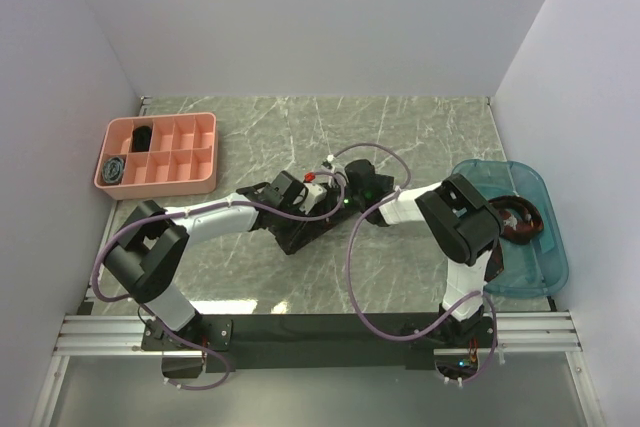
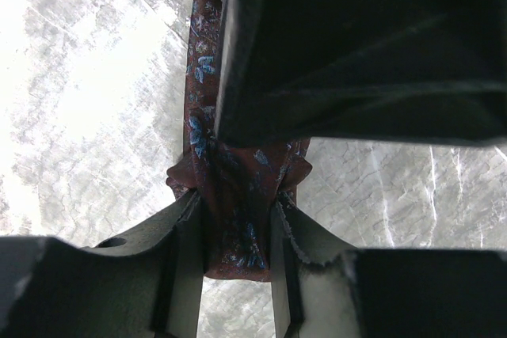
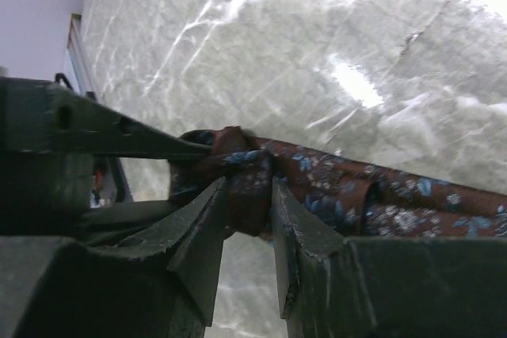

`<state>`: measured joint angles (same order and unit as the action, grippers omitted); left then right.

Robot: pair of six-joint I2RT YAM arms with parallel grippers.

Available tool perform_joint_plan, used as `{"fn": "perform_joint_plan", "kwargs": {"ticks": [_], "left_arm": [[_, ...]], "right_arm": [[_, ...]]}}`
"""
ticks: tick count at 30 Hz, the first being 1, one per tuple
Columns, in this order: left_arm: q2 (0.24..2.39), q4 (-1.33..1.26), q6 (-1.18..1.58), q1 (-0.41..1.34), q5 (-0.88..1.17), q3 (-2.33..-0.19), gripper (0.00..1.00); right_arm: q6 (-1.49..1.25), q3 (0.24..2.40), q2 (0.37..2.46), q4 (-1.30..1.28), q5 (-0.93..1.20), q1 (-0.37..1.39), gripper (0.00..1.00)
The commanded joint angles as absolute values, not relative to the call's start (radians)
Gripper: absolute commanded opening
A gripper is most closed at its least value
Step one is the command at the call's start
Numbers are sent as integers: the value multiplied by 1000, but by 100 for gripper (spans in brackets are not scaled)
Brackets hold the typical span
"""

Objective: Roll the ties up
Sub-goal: Roll the tie

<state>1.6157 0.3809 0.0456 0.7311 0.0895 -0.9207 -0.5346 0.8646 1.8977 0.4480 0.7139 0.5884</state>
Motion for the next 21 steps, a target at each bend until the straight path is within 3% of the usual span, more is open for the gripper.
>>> {"fn": "perform_joint_plan", "kwargs": {"ticks": [1,10,12,13,16,19,21], "left_arm": [[1641,406,44,741,69,-931,35],[1634,396,44,742,69,-931,38],[1631,396,44,742,72,-931,40],[1628,393,44,742,72,-933,41],[1614,387,48,742,72,-931,46],[1591,377,64,742,60,-939,55],[1539,354,106,742,38,-940,69]], "right_arm": [[-552,867,1848,433,739,583,36],[-557,870,1914,414,788,594,37],[-560,862,1928,414,787,594,29],[-560,862,1933,402,781,594,18],[-568,847,1945,402,759,592,0],[-589,825,1954,429,747,594,0],[-600,810,1954,430,730,591,0]]}}
